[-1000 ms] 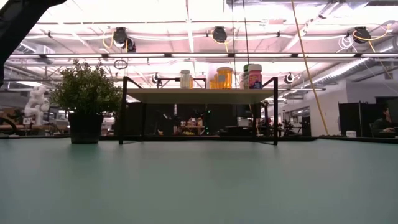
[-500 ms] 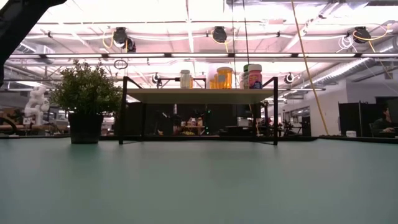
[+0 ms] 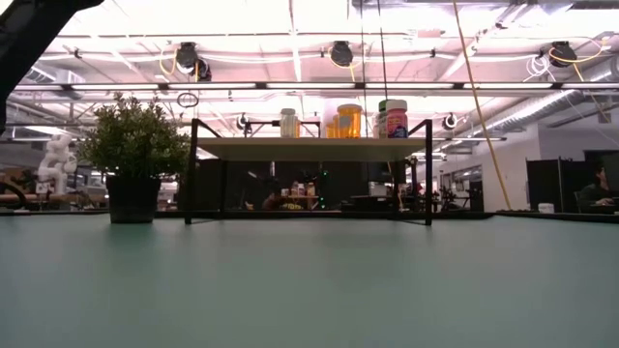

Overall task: Pick and place medicine bottles onto shelf by color
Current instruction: Put the small pink medicine bottle on the shelf

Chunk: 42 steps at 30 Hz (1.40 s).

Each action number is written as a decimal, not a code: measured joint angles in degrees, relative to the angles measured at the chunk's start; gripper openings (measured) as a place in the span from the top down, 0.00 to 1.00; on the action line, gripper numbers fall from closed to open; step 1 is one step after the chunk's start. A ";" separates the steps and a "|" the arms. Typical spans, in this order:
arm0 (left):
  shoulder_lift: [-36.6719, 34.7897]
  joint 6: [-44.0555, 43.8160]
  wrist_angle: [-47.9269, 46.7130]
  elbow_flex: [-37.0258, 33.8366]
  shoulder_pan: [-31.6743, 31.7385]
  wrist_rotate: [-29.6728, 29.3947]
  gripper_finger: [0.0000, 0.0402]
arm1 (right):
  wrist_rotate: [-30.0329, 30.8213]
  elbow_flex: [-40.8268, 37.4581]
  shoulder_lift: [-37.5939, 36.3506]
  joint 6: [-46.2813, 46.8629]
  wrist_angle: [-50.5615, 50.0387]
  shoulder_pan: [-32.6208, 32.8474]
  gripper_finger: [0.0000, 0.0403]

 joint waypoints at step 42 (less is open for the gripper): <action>-3.68 4.68 -15.70 -0.07 3.48 1.70 0.70 | 7.56 -0.04 2.86 -1.20 -0.43 0.00 0.56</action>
